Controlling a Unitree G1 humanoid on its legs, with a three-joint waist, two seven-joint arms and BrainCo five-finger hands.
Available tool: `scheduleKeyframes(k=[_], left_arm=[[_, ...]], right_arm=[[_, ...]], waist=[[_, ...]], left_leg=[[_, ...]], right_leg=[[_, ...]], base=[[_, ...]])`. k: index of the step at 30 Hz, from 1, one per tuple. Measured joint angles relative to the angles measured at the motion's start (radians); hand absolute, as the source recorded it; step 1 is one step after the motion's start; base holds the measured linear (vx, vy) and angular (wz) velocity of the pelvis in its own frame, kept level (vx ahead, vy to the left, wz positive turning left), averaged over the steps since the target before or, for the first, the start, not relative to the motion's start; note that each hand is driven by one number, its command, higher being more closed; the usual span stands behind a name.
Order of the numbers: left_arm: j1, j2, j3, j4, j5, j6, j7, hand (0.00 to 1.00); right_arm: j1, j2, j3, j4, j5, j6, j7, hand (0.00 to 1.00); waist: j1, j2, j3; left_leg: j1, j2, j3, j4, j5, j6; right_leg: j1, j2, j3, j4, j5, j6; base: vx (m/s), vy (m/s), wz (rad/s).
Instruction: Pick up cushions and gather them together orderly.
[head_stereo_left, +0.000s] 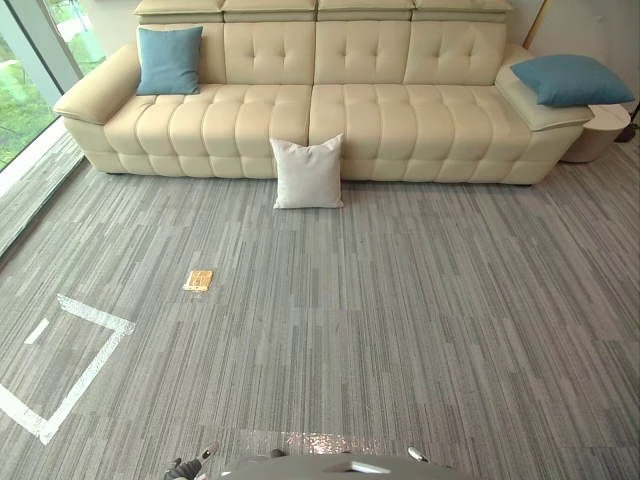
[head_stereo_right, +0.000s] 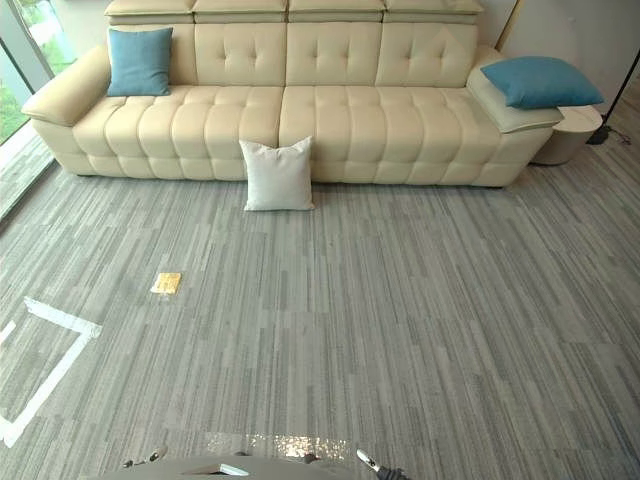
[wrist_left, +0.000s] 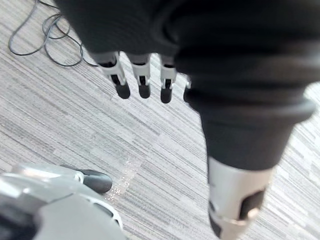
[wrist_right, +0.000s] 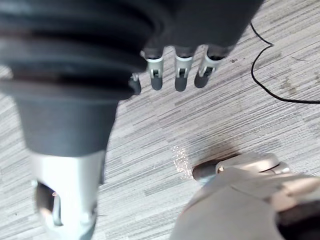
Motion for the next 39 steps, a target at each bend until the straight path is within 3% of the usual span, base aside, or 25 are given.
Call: scheduleKeyframes(k=[12, 21, 39], left_arm=[[-0.015, 0.016, -0.043, 0.011, 0.055, 0.0, -0.001, 0.0], [-0.032, 0.041, -0.101, 0.031, 0.095, -0.001, -0.003, 0.0], [-0.052, 0.059, -0.125, 0.029, 0.096, 0.0, -0.001, 0.0]], right_arm=[[-0.042, 0.0, 0.005, 0.003, -0.014, -0.001, 0.001, 0.0], [-0.056, -0.008, 0.029, 0.008, -0.09, 0.004, 0.002, 0.0], [-0.078, 0.0, -0.001, 0.042, -0.07, 0.004, -0.001, 0.0]], waist=[[0.001, -0.001, 0.015], [-0.001, -0.011, 0.024], [-0.003, -0.018, 0.057]], left_leg=[[0.009, 0.0, -0.001, -0.02, 0.01, -0.005], [0.001, -0.001, -0.004, -0.02, 0.013, 0.001], [-0.032, 0.002, -0.022, -0.006, 0.01, -0.006]], right_leg=[[0.013, 0.003, -0.003, -0.027, 0.015, -0.003], [0.013, 0.005, -0.005, -0.043, 0.018, -0.005], [0.005, 0.006, -0.033, -0.052, 0.017, -0.006]], base=[[-0.04, -0.031, 0.0], [-0.02, -0.028, 0.0], [-0.02, -0.029, 0.04]])
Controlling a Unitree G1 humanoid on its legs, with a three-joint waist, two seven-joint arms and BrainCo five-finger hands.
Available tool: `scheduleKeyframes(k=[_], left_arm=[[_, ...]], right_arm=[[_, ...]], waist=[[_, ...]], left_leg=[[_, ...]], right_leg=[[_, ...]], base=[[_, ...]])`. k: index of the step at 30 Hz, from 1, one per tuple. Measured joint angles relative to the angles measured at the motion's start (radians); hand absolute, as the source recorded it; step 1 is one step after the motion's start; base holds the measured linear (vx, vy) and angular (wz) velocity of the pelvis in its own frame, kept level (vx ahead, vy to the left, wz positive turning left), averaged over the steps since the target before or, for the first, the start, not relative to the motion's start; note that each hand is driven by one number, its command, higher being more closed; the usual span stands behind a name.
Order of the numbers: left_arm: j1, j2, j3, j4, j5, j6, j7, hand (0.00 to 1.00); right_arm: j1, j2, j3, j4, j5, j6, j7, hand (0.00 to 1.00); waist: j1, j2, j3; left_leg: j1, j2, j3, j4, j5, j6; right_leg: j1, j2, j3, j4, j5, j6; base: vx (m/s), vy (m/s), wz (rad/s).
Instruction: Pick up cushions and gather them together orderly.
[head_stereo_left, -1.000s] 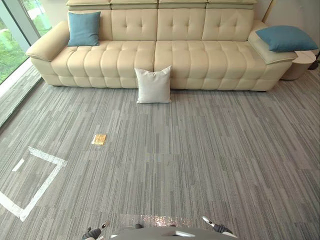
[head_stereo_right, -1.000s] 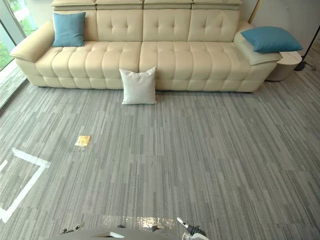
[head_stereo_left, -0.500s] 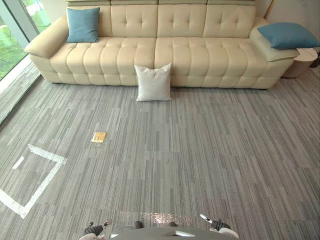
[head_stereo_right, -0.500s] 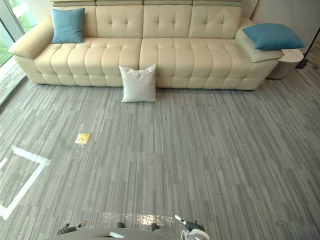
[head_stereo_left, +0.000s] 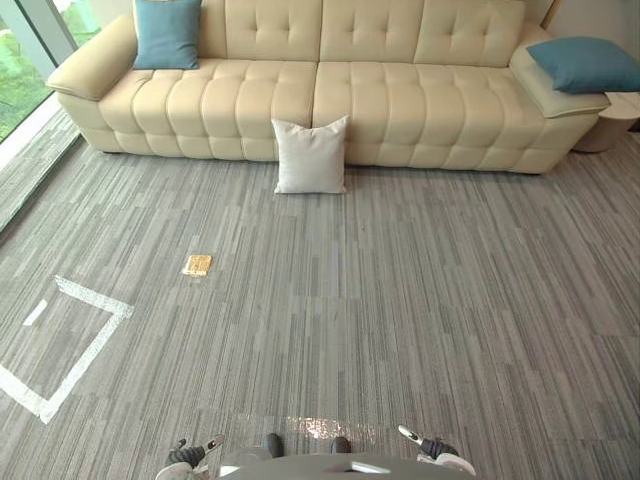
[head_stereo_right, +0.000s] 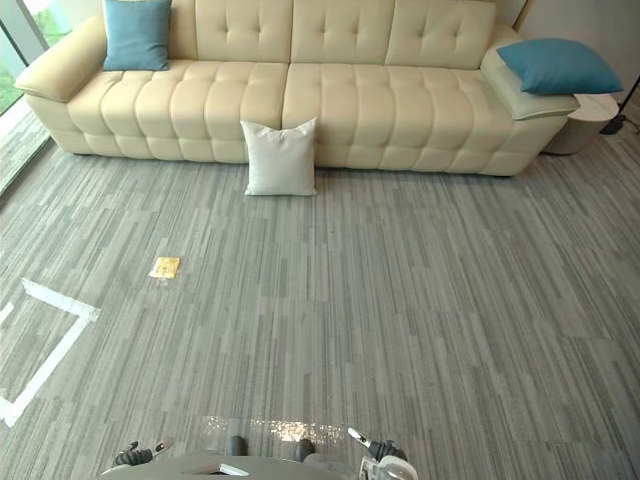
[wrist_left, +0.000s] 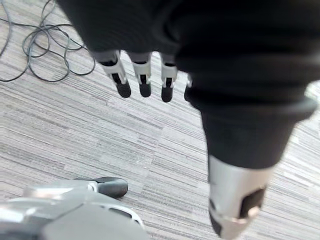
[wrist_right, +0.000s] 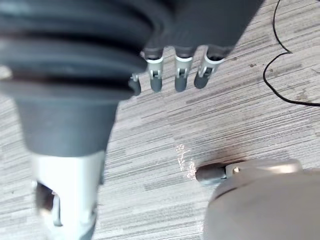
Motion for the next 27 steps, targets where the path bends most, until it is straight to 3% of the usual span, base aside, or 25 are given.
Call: scheduleKeyframes(k=[3, 4, 6, 8, 10, 13, 15, 17, 18, 19, 21, 23, 24, 26, 27], left_arm=[[-0.012, 0.002, 0.013, -0.005, 0.0, 0.002, 0.001, 0.0], [-0.013, 0.003, 0.02, -0.029, 0.0, 0.009, 0.001, 0.0], [-0.018, -0.014, 0.051, -0.065, 0.0, 0.011, 0.0, 0.0], [-0.011, -0.029, 0.084, -0.082, -0.003, 0.011, 0.003, 0.0], [-0.006, -0.037, 0.096, -0.09, -0.015, 0.012, 0.008, 0.0], [0.009, -0.049, 0.1, -0.119, -0.033, 0.011, 0.017, 0.0], [0.009, -0.06, 0.108, -0.123, -0.048, 0.01, 0.025, 0.0], [0.015, -0.069, 0.107, -0.119, -0.059, 0.01, 0.029, 0.0], [0.02, -0.068, 0.109, -0.112, -0.062, 0.01, 0.03, 0.0], [0.014, -0.051, 0.105, -0.104, -0.062, 0.007, 0.031, 0.0], [-0.006, -0.038, 0.103, -0.093, -0.062, 0.0, 0.039, 0.0], [-0.008, -0.03, 0.106, -0.08, -0.063, -0.001, 0.043, 0.0], [-0.008, -0.019, 0.101, -0.073, -0.062, 0.001, 0.044, 0.0], [-0.008, -0.01, 0.08, -0.074, -0.062, 0.006, 0.044, 0.0], [-0.008, -0.002, 0.064, -0.078, -0.062, 0.007, 0.044, 0.0]], right_arm=[[0.001, 0.008, -0.002, -0.025, 0.003, -0.001, -0.002, 0.0], [0.006, 0.018, -0.002, -0.057, 0.021, -0.001, -0.01, 0.0], [0.024, 0.02, 0.001, -0.085, 0.032, -0.002, -0.012, 0.0], [0.028, 0.021, 0.001, -0.104, 0.068, -0.003, -0.014, 0.0], [0.03, 0.021, 0.002, -0.119, 0.105, -0.005, -0.016, 0.0], [0.03, 0.021, 0.008, -0.13, 0.12, -0.005, -0.021, 0.0], [0.02, 0.031, 0.013, -0.156, 0.119, -0.005, -0.022, 0.0], [0.001, 0.045, 0.034, -0.156, 0.119, -0.006, -0.021, 0.0], [0.0, 0.042, 0.039, -0.154, 0.117, -0.008, -0.02, 0.0], [-0.019, 0.052, 0.038, -0.139, 0.117, -0.007, -0.02, 0.0], [-0.044, 0.085, 0.038, -0.135, 0.116, -0.01, -0.019, 0.0], [-0.045, 0.101, 0.037, -0.118, 0.116, -0.014, -0.014, 0.0], [-0.044, 0.101, 0.036, -0.108, 0.116, -0.018, -0.012, 0.0], [-0.045, 0.101, 0.03, -0.109, 0.115, -0.024, -0.011, 0.0], [-0.046, 0.1, 0.032, -0.116, 0.114, -0.024, -0.011, 0.0]], waist=[[0.002, -0.007, 0.024], [0.001, -0.011, 0.046], [0.009, -0.009, 0.056], [0.014, -0.003, 0.061], [0.015, -0.002, 0.071], [0.023, -0.002, 0.075], [0.033, 0.002, 0.077], [0.045, 0.018, 0.069], [0.052, 0.016, 0.07], [0.062, -0.011, 0.066], [0.047, -0.031, 0.059], [0.059, -0.053, 0.048], [0.057, -0.067, 0.032], [0.053, -0.071, 0.031], [0.046, -0.072, 0.031]], left_leg=[[-0.053, 0.014, 0.002, 0.111, -0.048, -0.007], [-0.116, 0.035, 0.009, 0.264, -0.099, -0.025], [-0.214, 0.076, 0.037, 0.492, -0.138, -0.038], [-0.326, 0.121, 0.052, 0.726, -0.126, -0.038], [-0.389, 0.159, 0.054, 0.819, -0.179, -0.033], [-0.437, 0.171, 0.055, 0.723, -0.197, -0.046], [-0.469, 0.16, 0.052, 0.547, -0.149, -0.062], [-0.469, 0.155, 0.034, 0.305, -0.034, -0.091], [-0.468, 0.15, 0.038, 0.316, 0.04, -0.084], [-0.48, 0.116, 0.055, 0.373, 0.02, -0.032], [-0.521, 0.092, 0.053, 0.454, -0.055, 0.006], [-0.518, 0.075, 0.08, 0.544, -0.125, 0.048], [-0.504, 0.06, 0.096, 0.577, -0.163, 0.066], [-0.457, 0.053, 0.115, 0.579, -0.211, 0.079], [-0.413, 0.052, 0.129, 0.56, -0.229, 0.086]], right_leg=[[-0.012, -0.002, -0.008, 0.028, -0.014, -0.006], [-0.013, -0.004, -0.024, 0.061, -0.039, -0.013], [-0.023, -0.003, -0.039, 0.098, -0.093, -0.025], [-0.01, -0.005, -0.045, 0.125, -0.119, -0.042], [0.0, -0.011, -0.045, 0.147, -0.142, -0.047], [0.01, -0.051, -0.024, 0.162, -0.177, -0.021], [0.014, -0.097, -0.007, 0.162, -0.201, 0.016], [0.029, -0.139, 0.02, 0.158, -0.244, 0.073], [0.04, -0.153, 0.034, 0.154, -0.257, 0.086], [0.053, -0.187, 0.067, 0.146, -0.271, 0.062], [0.022, -0.179, 0.107, 0.252, -0.263, 0.059], [0.011, -0.204, 0.117, 0.319, -0.252, 0.06], [0.005, -0.227, 0.142, 0.364, -0.236, 0.076], [-0.058, -0.241, 0.169, 0.536, -0.179, 0.161], [-0.137, -0.243, 0.189, 0.705, -0.109, 0.208]], base=[[-0.01, -0.034, 0.12], [-0.02, -0.057, 0.25], [-0.06, -0.054, 0.16], [0.02, -0.004, 0.05], [0.12, 0.074, 0.03], [0.2, 0.147, -0.07], [0.29, 0.248, -0.21], [0.46, 0.454, -0.34], [0.44, 0.413, -0.49], [0.52, 0.322, -0.22], [0.59, 0.275, 0.01], [0.47, 0.211, -0.12], [0.52, 0.267, -0.25], [0.46, 0.213, -0.35], [0.38, 0.128, -0.41]])
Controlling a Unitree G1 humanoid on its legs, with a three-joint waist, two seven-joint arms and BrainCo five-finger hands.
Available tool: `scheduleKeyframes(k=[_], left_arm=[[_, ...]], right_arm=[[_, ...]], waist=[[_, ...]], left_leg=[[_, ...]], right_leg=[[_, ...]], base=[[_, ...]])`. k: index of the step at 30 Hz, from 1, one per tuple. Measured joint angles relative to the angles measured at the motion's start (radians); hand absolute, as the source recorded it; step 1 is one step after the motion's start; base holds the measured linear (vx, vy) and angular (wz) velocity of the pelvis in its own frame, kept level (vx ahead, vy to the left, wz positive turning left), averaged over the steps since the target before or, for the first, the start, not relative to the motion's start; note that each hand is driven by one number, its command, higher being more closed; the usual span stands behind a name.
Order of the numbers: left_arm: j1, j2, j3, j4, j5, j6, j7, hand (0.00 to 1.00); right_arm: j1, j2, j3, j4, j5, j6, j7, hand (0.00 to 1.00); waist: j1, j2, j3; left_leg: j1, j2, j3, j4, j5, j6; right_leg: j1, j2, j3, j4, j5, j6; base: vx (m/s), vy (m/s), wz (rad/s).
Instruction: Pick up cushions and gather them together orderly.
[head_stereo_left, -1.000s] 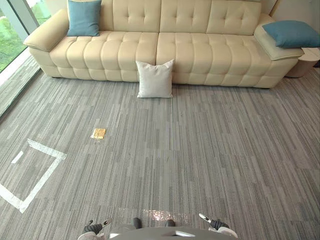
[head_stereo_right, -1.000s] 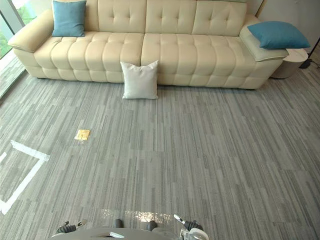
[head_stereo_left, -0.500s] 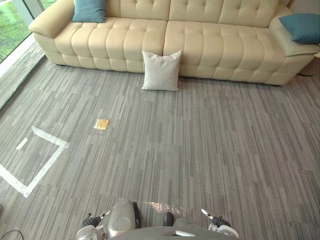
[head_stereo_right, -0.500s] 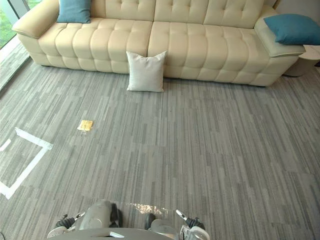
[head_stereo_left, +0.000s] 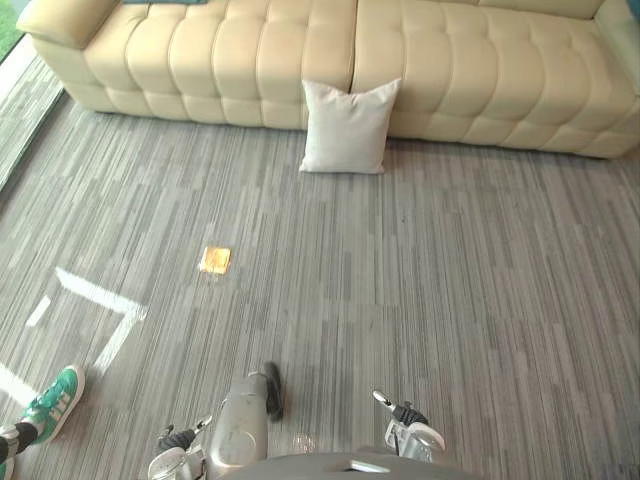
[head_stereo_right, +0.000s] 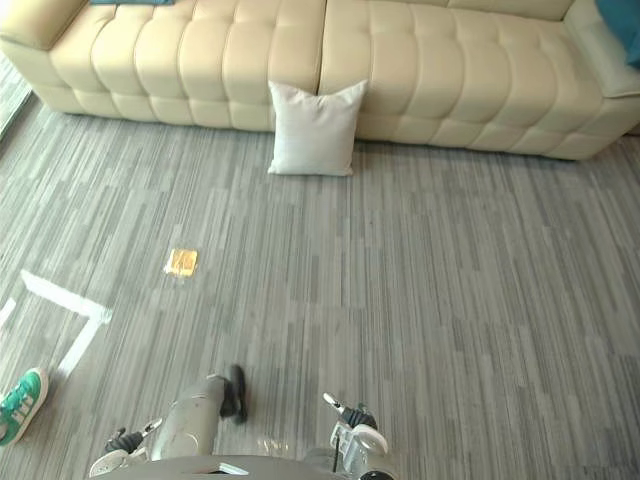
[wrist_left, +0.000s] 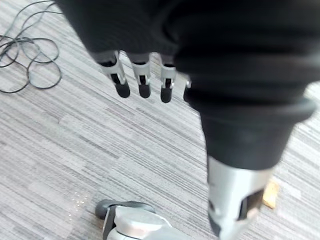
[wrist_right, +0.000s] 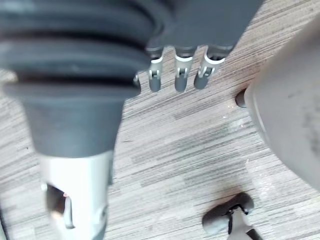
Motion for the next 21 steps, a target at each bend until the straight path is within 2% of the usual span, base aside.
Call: scheduleKeyframes(k=[1, 2, 3, 4, 6, 8, 9, 11, 12, 13, 14, 15, 16, 18, 19, 20, 21], left_arm=[[0.001, 0.009, -0.017, 0.002, -0.001, 0.005, 0.0, 0.0], [0.004, 0.009, -0.018, 0.002, -0.002, 0.005, 0.001, 0.0], [0.013, 0.01, -0.018, 0.002, -0.014, 0.005, 0.002, 0.0], [0.014, 0.009, -0.018, 0.0, -0.02, 0.005, 0.004, 0.0], [0.015, 0.011, -0.017, -0.001, -0.03, 0.004, 0.006, 0.0], [0.011, 0.011, -0.016, -0.001, -0.039, 0.004, 0.006, 0.0], [0.002, 0.009, -0.017, 0.0, -0.04, 0.004, 0.006, 0.0], [-0.018, 0.0, -0.017, 0.002, -0.038, 0.004, 0.004, 0.0], [-0.035, -0.005, -0.018, 0.003, -0.037, 0.004, 0.003, 0.0], [-0.041, -0.011, -0.018, 0.01, -0.037, 0.003, 0.002, 0.0], [-0.073, -0.038, -0.017, 0.033, -0.032, 0.003, -0.002, 0.0], [-0.095, -0.081, -0.027, 0.036, -0.019, 0.0, -0.011, 0.0], [-0.098, -0.083, -0.027, 0.03, -0.01, -0.005, -0.01, 0.0], [-0.102, -0.101, -0.032, 0.031, 0.004, -0.007, -0.023, 0.0], [-0.102, -0.105, -0.036, 0.032, 0.005, -0.006, -0.025, 0.0], [-0.104, -0.112, -0.037, 0.027, 0.013, -0.005, -0.027, 0.0], [-0.108, -0.113, -0.031, 0.012, 0.012, -0.003, -0.028, 0.0]], right_arm=[[0.0, -0.004, 0.01, -0.001, -0.001, -0.003, 0.0, 0.0], [-0.001, -0.009, 0.015, -0.003, -0.002, -0.005, 0.0, 0.0], [-0.001, -0.015, 0.023, -0.005, -0.011, -0.009, 0.0, 0.0], [-0.001, -0.022, 0.043, -0.015, -0.018, -0.008, 0.001, 0.0], [0.009, -0.021, 0.054, -0.053, -0.018, -0.011, 0.001, 0.0], [0.01, -0.021, 0.053, -0.078, -0.018, -0.015, 0.0, 0.0], [0.015, -0.025, 0.047, -0.08, -0.018, -0.017, 0.0, 0.0], [0.013, -0.041, 0.03, -0.081, -0.012, -0.02, 0.0, 0.0], [0.019, -0.04, 0.03, -0.081, -0.012, -0.02, 0.001, 0.0], [0.02, -0.042, 0.024, -0.08, -0.008, -0.02, 0.001, 0.0], [0.006, -0.054, 0.011, -0.082, -0.01, -0.019, 0.001, 0.0], [-0.013, -0.057, 0.007, -0.089, -0.016, -0.019, 0.001, 0.0], [-0.017, -0.052, 0.005, -0.098, -0.016, -0.019, 0.001, 0.0], [-0.008, -0.047, 0.008, -0.121, -0.021, -0.019, 0.003, 0.0], [-0.002, -0.049, 0.005, -0.13, -0.02, -0.019, 0.003, 0.0], [0.011, -0.047, 0.005, -0.151, -0.02, -0.016, 0.003, 0.0], [0.02, -0.046, 0.008, -0.157, -0.02, -0.014, 0.003, 0.0]], waist=[[-0.005, 0.001, 0.003], [-0.008, 0.002, 0.007], [-0.018, 0.014, 0.015], [-0.021, 0.014, 0.015], [-0.032, 0.019, 0.017], [-0.043, 0.02, 0.018], [-0.044, 0.026, 0.022], [-0.052, 0.042, 0.032], [-0.058, 0.042, 0.034], [-0.066, 0.045, 0.041], [-0.076, 0.071, 0.051], [-0.074, 0.094, 0.062], [-0.075, 0.098, 0.064], [-0.091, 0.109, 0.056], [-0.094, 0.122, 0.051], [-0.104, 0.133, 0.046], [-0.11, 0.139, 0.048]], left_leg=[[0.062, 0.0, 0.009, -0.028, -0.023, 0.001], [0.104, 0.001, 0.013, -0.04, -0.034, 0.0], [0.186, 0.001, 0.023, -0.071, -0.055, -0.003], [0.268, 0.003, 0.033, -0.117, -0.071, -0.012], [0.348, 0.021, 0.036, -0.165, -0.089, -0.036], [0.398, 0.041, 0.032, -0.201, -0.103, -0.061], [0.44, 0.051, 0.029, -0.224, -0.113, -0.081], [0.498, 0.067, 0.027, -0.271, -0.118, -0.106], [0.543, 0.061, 0.014, -0.313, -0.122, -0.13], [0.573, 0.056, -0.006, -0.333, -0.124, -0.135], [0.623, 0.07, -0.05, -0.364, -0.104, -0.132], [0.628, 0.07, -0.087, -0.374, -0.053, -0.127], [0.636, 0.069, -0.105, -0.372, -0.03, -0.131], [0.658, 0.092, -0.181, -0.311, 0.024, -0.146], [0.65, 0.109, -0.208, -0.274, 0.029, -0.148], [0.604, 0.138, -0.26, -0.167, 0.044, -0.17], [0.533, 0.159, -0.311, -0.005, 0.1, -0.213]], right_leg=[[-0.076, 0.0, -0.001, 0.187, 0.038, 0.013], [-0.106, -0.001, -0.021, 0.279, 0.034, 0.005], [-0.153, -0.006, -0.076, 0.402, 0.008, -0.044], [-0.205, -0.003, -0.132, 0.47, -0.027, -0.102], [-0.292, 0.015, -0.221, 0.466, -0.076, -0.124], [-0.38, 0.039, -0.281, 0.351, -0.104, -0.128], [-0.424, 0.055, -0.305, 0.217, -0.102, -0.133], [-0.446, 0.098, -0.319, -0.08, -0.023, -0.158], [-0.434, 0.119, -0.316, -0.288, 0.061, -0.144], [-0.419, 0.126, -0.305, -0.329, 0.159, -0.157], [-0.388, 0.144, -0.297, -0.313, 0.241, -0.231], [-0.408, 0.142, -0.294, -0.228, 0.168, -0.232], [-0.418, 0.137, -0.292, -0.176, 0.137, -0.238], [-0.412, 0.122, -0.311, -0.032, -0.004, -0.257], [-0.398, 0.125, -0.331, -0.022, -0.029, -0.258], [-0.364, 0.132, -0.364, -0.021, -0.065, -0.262], [-0.314, 0.139, -0.395, -0.042, -0.092, -0.263]], base=[[0.34, 0.099, -0.39], [0.32, 0.049, -0.35], [0.3, -0.002, -0.36], [0.31, -0.021, -0.36], [0.28, -0.075, -0.19], [0.3, -0.125, 0.03], [0.53, -0.226, 0.11], [0.54, -0.232, 0.21], [0.32, -0.144, 0.35], [0.61, -0.215, 0.53], [0.71, -0.26, 0.39], [0.69, -0.256, 0.25], [0.5, -0.237, 0.07], [0.52, -0.226, 0.21], [0.53, -0.184, 0.43], [0.5, -0.152, 0.57], [0.48, -0.148, 0.62]])
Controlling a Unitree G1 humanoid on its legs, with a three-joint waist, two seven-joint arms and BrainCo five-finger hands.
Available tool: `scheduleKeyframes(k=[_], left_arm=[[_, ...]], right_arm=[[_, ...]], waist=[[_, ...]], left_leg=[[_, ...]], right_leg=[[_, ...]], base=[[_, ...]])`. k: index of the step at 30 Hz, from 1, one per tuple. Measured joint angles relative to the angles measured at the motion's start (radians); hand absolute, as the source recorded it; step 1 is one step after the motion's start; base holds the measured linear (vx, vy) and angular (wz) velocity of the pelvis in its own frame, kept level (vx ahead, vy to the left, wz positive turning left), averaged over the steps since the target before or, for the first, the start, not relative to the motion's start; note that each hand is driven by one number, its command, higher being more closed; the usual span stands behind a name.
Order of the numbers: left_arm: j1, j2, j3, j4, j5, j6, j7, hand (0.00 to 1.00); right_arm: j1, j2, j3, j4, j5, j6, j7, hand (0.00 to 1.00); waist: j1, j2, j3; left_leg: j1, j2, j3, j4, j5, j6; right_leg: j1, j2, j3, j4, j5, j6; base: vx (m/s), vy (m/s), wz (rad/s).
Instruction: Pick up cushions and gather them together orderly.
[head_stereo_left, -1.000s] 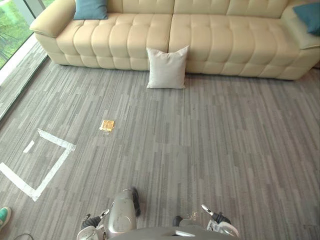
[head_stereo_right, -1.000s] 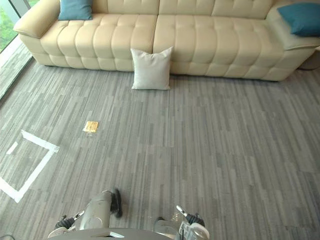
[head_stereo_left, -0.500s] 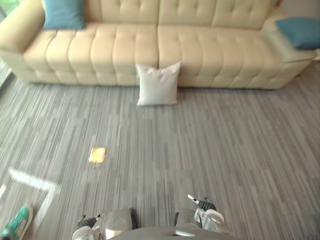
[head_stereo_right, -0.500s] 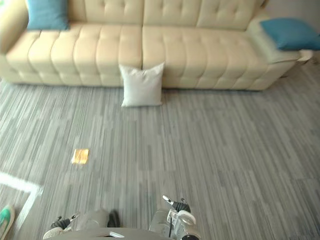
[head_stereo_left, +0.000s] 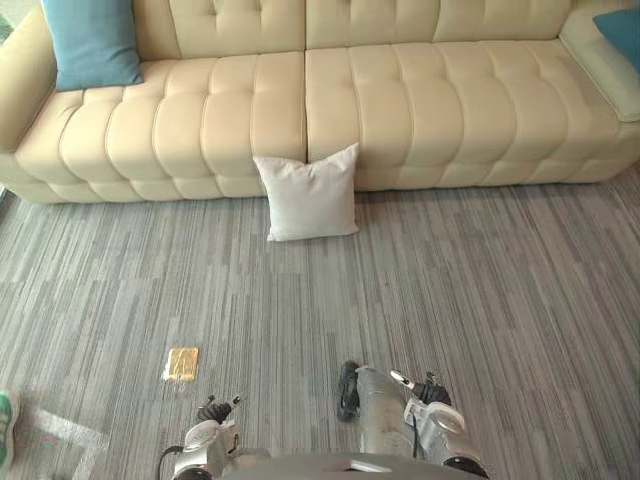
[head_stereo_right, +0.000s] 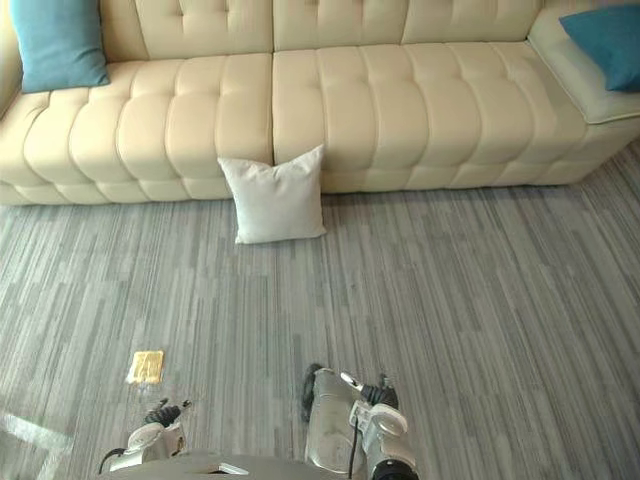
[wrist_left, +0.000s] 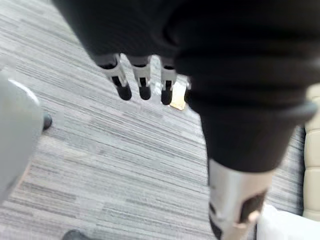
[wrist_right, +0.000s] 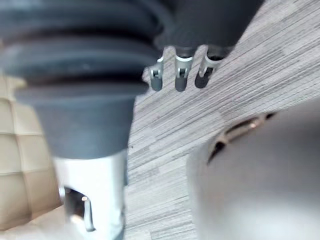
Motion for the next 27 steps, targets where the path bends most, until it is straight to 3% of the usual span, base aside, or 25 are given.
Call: scheduleKeyframes(k=[1, 2, 3, 4, 6, 8, 10, 11, 12, 13, 14, 15, 18, 20, 21, 22, 23, 24, 25, 27], left_arm=[[-0.005, -0.003, 0.007, -0.004, 0.0, 0.004, -0.001, 0.0], [-0.008, -0.014, 0.022, -0.019, -0.001, 0.006, -0.003, 0.0], [-0.007, -0.017, 0.027, -0.037, -0.005, 0.005, -0.003, 0.0], [-0.007, -0.018, 0.028, -0.042, -0.006, 0.005, -0.004, 0.0], [-0.008, -0.019, 0.028, -0.066, -0.012, 0.005, -0.008, 0.0], [-0.006, -0.019, 0.028, -0.085, -0.012, 0.004, -0.01, 0.0], [-0.012, -0.013, 0.027, -0.096, -0.012, 0.004, -0.011, 0.0], [-0.011, -0.014, 0.026, -0.1, -0.012, 0.003, -0.011, 0.0], [-0.006, -0.016, 0.025, -0.099, -0.012, 0.003, -0.01, 0.0], [-0.01, 0.005, 0.024, -0.098, -0.01, -0.001, -0.012, 0.0], [-0.009, 0.025, 0.025, -0.093, -0.01, -0.004, -0.009, 0.0], [-0.002, 0.033, 0.036, -0.08, -0.011, -0.003, -0.009, 0.0], [0.003, 0.05, 0.047, -0.049, -0.018, 0.003, -0.009, 0.0], [0.01, 0.053, 0.044, -0.036, -0.017, 0.005, -0.009, 0.0], [0.014, 0.053, 0.036, -0.019, -0.016, 0.006, -0.009, 0.0], [0.015, 0.053, 0.028, -0.016, -0.016, 0.006, -0.009, 0.0], [0.015, 0.076, -0.009, -0.007, -0.012, 0.007, -0.009, 0.0], [0.015, 0.097, -0.037, 0.0, -0.012, 0.008, -0.01, 0.0], [0.016, 0.099, -0.038, 0.001, -0.012, 0.008, -0.01, 0.0], [0.023, 0.104, -0.049, 0.008, -0.012, 0.01, -0.004, 0.0]], right_arm=[[0.005, 0.0, 0.0, -0.001, 0.0, 0.001, 0.0, 0.0], [0.015, -0.001, 0.003, -0.003, 0.0, 0.007, -0.001, 0.0], [0.018, -0.002, 0.007, -0.003, -0.001, 0.009, -0.002, 0.0], [0.017, -0.002, 0.009, -0.002, -0.002, 0.011, -0.002, 0.0], [0.016, 0.006, 0.013, 0.001, -0.003, 0.016, -0.003, 0.0], [0.026, 0.006, 0.019, 0.004, -0.002, 0.018, -0.003, 0.0], [0.031, 0.004, 0.042, 0.004, 0.001, 0.017, -0.004, 0.0], [0.031, 0.005, 0.042, 0.002, 0.001, 0.017, -0.004, 0.0], [0.04, 0.005, 0.038, 0.001, 0.001, 0.017, -0.004, 0.0], [0.036, 0.019, 0.041, 0.017, 0.0, 0.023, -0.004, 0.0], [0.032, 0.044, 0.051, 0.022, -0.001, 0.022, -0.003, 0.0], [0.022, 0.067, 0.05, 0.031, -0.003, 0.021, -0.002, 0.0], [0.013, 0.068, 0.058, 0.069, -0.027, 0.03, -0.001, 0.0], [0.013, 0.066, 0.06, 0.079, -0.035, 0.031, 0.0, 0.0], [0.006, 0.056, 0.072, 0.08, -0.035, 0.032, 0.001, 0.0], [0.003, 0.052, 0.073, 0.08, -0.036, 0.032, 0.001, 0.0], [-0.005, 0.047, 0.087, 0.08, -0.036, 0.031, 0.003, 0.0], [-0.01, 0.042, 0.096, 0.083, -0.035, 0.029, 0.011, 0.0], [-0.011, 0.042, 0.097, 0.085, -0.036, 0.028, 0.011, 0.0], [-0.014, 0.035, 0.124, 0.093, -0.036, 0.028, 0.013, 0.0]], waist=[[-0.001, 0.003, 0.002], [0.012, 0.004, 0.003], [0.023, 0.009, 0.005], [0.027, 0.01, 0.005], [0.037, 0.0, 0.01], [0.048, 0.001, 0.009], [0.068, -0.001, 0.009], [0.07, 0.0, 0.009], [0.073, 0.005, 0.005], [0.087, -0.035, -0.002], [0.078, -0.064, -0.019], [0.096, -0.079, -0.026], [0.101, -0.1, -0.039], [0.102, -0.104, -0.043], [0.097, -0.094, -0.05], [0.094, -0.096, -0.05], [0.082, -0.108, -0.047], [0.072, -0.11, -0.038], [0.071, -0.111, -0.037], [0.064, -0.128, -0.041]], left_leg=[[-0.046, 0.008, -0.023, 0.084, 0.054, -0.031], [-0.135, 0.023, -0.045, 0.28, 0.207, -0.081], [-0.213, 0.058, -0.003, 0.462, 0.172, -0.082], [-0.244, 0.075, 0.026, 0.519, 0.14, -0.072], [-0.364, 0.103, 0.138, 0.596, 0.01, 0.017], [-0.452, 0.105, 0.195, 0.548, -0.052, 0.042], [-0.528, 0.085, 0.274, 0.334, -0.096, 0.081], [-0.542, 0.066, 0.299, 0.185, -0.081, 0.091], [-0.537, 0.043, 0.303, 0.012, 0.003, 0.109], [-0.502, -0.012, 0.318, -0.024, 0.079, 0.137], [-0.501, -0.043, 0.317, -0.058, 0.078, 0.143], [-0.506, -0.052, 0.315, -0.05, 0.059, 0.142], [-0.488, -0.083, 0.33, -0.021, 0.032, 0.176], [-0.436, -0.108, 0.344, -0.036, 0.002, 0.175], [-0.384, -0.12, 0.349, -0.09, -0.03, 0.162], [-0.376, -0.123, 0.351, -0.101, -0.033, 0.161], [-0.344, -0.136, 0.371, -0.131, -0.043, 0.165], [-0.286, -0.15, 0.376, -0.162, -0.065, 0.152], [-0.277, -0.151, 0.378, -0.166, -0.065, 0.152], [-0.175, -0.152, 0.395, -0.226, -0.066, 0.158]], right_leg=[[0.032, 0.004, -0.015, -0.018, -0.007, 0.0], [0.104, 0.013, -0.022, -0.066, -0.018, -0.002], [0.174, 0.031, -0.018, -0.113, -0.022, -0.006], [0.208, 0.037, -0.015, -0.134, -0.022, -0.006], [0.345, 0.04, -0.009, -0.236, -0.029, 0.005], [0.411, 0.032, -0.011, -0.293, -0.023, 0.037], [0.469, 0.002, -0.01, -0.33, -0.032, 0.087], [0.497, -0.011, -0.013, -0.335, -0.043, 0.107], [0.523, -0.018, -0.012, -0.336, -0.058, 0.131], [0.549, -0.053, 0.018, -0.347, -0.075, 0.147], [0.545, -0.055, 0.063, -0.396, -0.044, 0.106], [0.534, -0.048, 0.09, -0.428, 0.009, 0.094], [0.563, -0.087, 0.143, -0.44, 0.066, 0.122], [0.547, -0.111, 0.194, -0.37, 0.073, 0.128], [0.467, -0.125, 0.245, -0.207, 0.073, 0.129], [0.445, -0.13, 0.25, -0.166, 0.075, 0.133], [0.354, -0.156, 0.268, 0.003, 0.114, 0.174], [0.277, -0.184, 0.261, 0.184, 0.137, 0.167], [0.267, -0.186, 0.26, 0.205, 0.127, 0.166], [0.186, -0.175, 0.172, 0.284, -0.023, 0.135]], base=[[0.46, -0.134, 0.46], [0.45, -0.087, 0.15], [0.43, -0.062, -0.05], [0.41, -0.015, -0.2], [0.38, 0.028, -0.03], [0.38, 0.151, -0.01], [0.37, 0.215, -0.03], [0.36, 0.242, 0.11], [0.51, 0.328, 0.09], [0.5, 0.294, 0.27], [0.44, 0.26, 0.16], [0.35, 0.204, 0.16], [0.31, 0.146, -0.01], [0.25, 0.115, -0.51], [0.22, 0.118, -0.67], [0.17, 0.114, -0.54], [0.15, 0.082, -0.33], [0.14, 0.074, -0.31], [0.18, 0.05, -0.28], [0.22, 0.012, -0.14]])
